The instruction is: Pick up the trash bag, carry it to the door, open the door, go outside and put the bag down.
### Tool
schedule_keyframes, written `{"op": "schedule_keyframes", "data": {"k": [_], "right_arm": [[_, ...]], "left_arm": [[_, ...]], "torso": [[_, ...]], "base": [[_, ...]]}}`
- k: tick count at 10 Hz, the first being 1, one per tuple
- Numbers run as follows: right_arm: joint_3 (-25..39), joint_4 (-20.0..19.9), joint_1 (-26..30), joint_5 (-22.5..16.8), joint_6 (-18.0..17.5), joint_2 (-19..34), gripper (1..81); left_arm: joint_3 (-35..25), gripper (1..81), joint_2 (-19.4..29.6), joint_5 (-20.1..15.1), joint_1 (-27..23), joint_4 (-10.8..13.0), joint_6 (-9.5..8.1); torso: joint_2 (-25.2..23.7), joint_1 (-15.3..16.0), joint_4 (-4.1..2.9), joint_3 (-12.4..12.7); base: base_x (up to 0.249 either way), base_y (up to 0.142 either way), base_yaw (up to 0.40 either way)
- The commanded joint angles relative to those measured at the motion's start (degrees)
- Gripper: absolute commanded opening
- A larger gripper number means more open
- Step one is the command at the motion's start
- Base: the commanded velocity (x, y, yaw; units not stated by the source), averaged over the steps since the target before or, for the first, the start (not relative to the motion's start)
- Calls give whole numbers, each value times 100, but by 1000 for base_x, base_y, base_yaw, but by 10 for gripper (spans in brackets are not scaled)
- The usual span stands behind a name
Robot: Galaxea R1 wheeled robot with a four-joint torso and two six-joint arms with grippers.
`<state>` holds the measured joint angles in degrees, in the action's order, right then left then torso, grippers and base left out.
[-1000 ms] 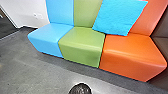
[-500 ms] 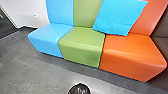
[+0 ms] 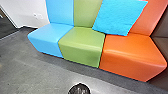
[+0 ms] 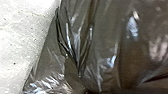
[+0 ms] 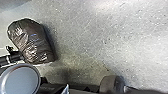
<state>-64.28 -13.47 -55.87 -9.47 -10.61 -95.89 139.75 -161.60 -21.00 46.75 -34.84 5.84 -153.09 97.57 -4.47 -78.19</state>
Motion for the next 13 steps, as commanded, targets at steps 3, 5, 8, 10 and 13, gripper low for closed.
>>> {"op": "schedule_keyframes", "data": {"k": [3, 5, 8, 10, 13], "right_arm": [[31, -86, 299, -362, -20, 322, 811], [31, -94, 291, -354, -20, 305, 811], [4, -86, 273, -362, -20, 279, 811], [-48, -86, 230, -354, -12, 199, 811], [-110, -77, 185, -354, -12, 129, 811]], "left_arm": [[0, 10, 39, -387, -215, 179, 242], [0, 10, 57, -396, -214, 179, 251], [-9, 10, 57, -404, -205, 180, 251], [-9, 10, 83, -413, -197, 179, 251], [-9, 10, 101, -431, -197, 171, 251]], "torso": [[787, -502, 0, 0], [1141, -719, 0, -2], [1806, -1134, 0, -6], [2225, -1398, 0, -6], [2826, -1772, 0, 349]], "base": [[0, 0, 0], [0, 0, 0], [0, 0, 0], [0, 0, 0], [0, 0, 0]]}}
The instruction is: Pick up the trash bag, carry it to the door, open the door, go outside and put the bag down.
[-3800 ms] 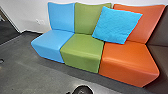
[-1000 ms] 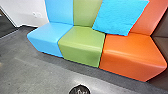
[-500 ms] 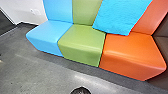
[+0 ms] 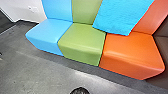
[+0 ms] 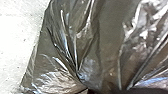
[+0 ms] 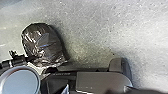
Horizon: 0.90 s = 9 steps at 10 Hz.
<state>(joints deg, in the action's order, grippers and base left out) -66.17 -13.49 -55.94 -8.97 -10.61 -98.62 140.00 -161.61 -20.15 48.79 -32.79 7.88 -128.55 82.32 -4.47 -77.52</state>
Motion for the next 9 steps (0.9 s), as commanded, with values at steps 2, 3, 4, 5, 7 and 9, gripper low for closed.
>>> {"op": "schedule_keyframes", "data": {"k": [2, 3, 4, 5, 7, 9], "right_arm": [[0, -74, 157, -404, -12, 349, 811], [-18, -74, 122, -395, -12, 332, 811], [-53, -66, 87, -386, -12, 288, 811], [-114, -66, 26, -386, -12, 226, 811], [-220, -48, -150, -342, -12, 33, 811], [-491, -39, -378, -324, -3, -334, 811]], "left_arm": [[-34, 10, 102, -516, -400, -43, 47], [-34, 10, 102, -508, -400, -43, 47], [-34, 10, 102, -516, -392, -43, 47], [-34, 10, 102, -516, -391, -43, 47], [-34, 10, 102, -507, -322, -34, 47], [-34, 10, 129, -507, -190, -25, 134]], "torso": [[755, -483, 0, 561], [951, -610, 0, 741], [1157, -741, 0, 906], [1375, -881, 0, 1086], [1780, -1145, 0, 1423], [2208, -1425, 0, 1780]], "base": [[0, 0, 0], [0, 0, 0], [0, 0, 0], [0, 0, 0], [0, 0, 0], [0, 0, 0]]}}
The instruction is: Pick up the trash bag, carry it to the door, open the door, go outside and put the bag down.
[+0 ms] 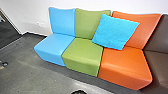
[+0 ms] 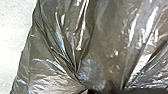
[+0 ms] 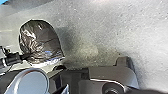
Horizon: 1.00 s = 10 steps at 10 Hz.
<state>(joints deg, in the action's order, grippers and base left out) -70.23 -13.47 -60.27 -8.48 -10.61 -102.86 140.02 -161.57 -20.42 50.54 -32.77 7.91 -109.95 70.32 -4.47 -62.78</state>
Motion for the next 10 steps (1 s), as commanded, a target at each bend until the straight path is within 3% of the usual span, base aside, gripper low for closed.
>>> {"op": "schedule_keyframes", "data": {"k": [1, 2, 3, 4, 7, 8, 10], "right_arm": [[-218, -42, -77, -329, 6, -97, 811], [-366, -50, -192, -224, 23, -262, 811], [-516, -50, -271, -198, 23, -456, 811], [-640, -50, -367, -189, 32, -615, 811], [-1167, -42, -596, -101, 50, -1230, 811], [-1299, -42, -632, -92, 50, -1389, 811], [-1563, -42, -798, 40, 59, -1767, 811]], "left_arm": [[-10, 10, 169, -454, -225, -28, 263], [8, 10, 220, -445, -84, -37, 394], [17, 10, 274, -437, 57, -37, 517], [17, 10, 301, -437, 205, -28, 615], [69, 10, 415, -376, 654, -37, 966], [236, 10, 397, -243, 795, -37, 1090], [518, 10, 274, -190, 1085, -37, 1336]], "torso": [[540, -349, 0, 466], [761, -494, 0, 649], [1498, -970, 0, 1278], [1150, -747, 0, 954], [1799, -1173, 0, 1256], [1994, -1302, 0, 1058], [2359, -1540, 0, 1125]], "base": [[0, 0, 0], [0, 0, 0], [0, 0, 0], [0, 0, 0], [0, 0, 0], [0, 0, 0], [0, 0, 0]]}}
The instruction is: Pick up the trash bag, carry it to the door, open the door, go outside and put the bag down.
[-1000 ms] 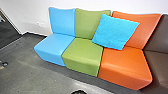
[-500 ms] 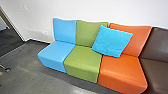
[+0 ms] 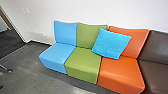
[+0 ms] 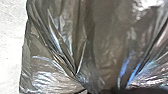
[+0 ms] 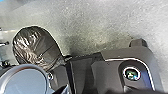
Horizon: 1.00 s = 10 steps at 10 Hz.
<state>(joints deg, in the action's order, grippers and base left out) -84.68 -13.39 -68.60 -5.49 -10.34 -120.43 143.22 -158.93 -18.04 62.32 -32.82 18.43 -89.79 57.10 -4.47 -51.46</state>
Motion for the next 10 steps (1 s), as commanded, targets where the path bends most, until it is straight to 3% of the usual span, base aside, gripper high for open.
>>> {"op": "schedule_keyframes", "data": {"k": [1, 5, 10], "right_arm": [[-294, -50, -36, -251, 32, -195, 811], [-425, -33, -98, -251, 49, -291, 811], [-915, 72, -194, -251, 49, -807, 811]], "left_arm": [[242, 10, -34, -411, 13, -32, 345], [251, 10, -104, -235, 83, -155, 363], [462, 10, -306, -235, 259, -59, 372]], "torso": [[540, -347, 0, 0], [1362, -876, 0, 2], [2374, -1524, 0, 775]], "base": [[0, 0, 0], [0, 0, 0], [0, 0, 0]]}}
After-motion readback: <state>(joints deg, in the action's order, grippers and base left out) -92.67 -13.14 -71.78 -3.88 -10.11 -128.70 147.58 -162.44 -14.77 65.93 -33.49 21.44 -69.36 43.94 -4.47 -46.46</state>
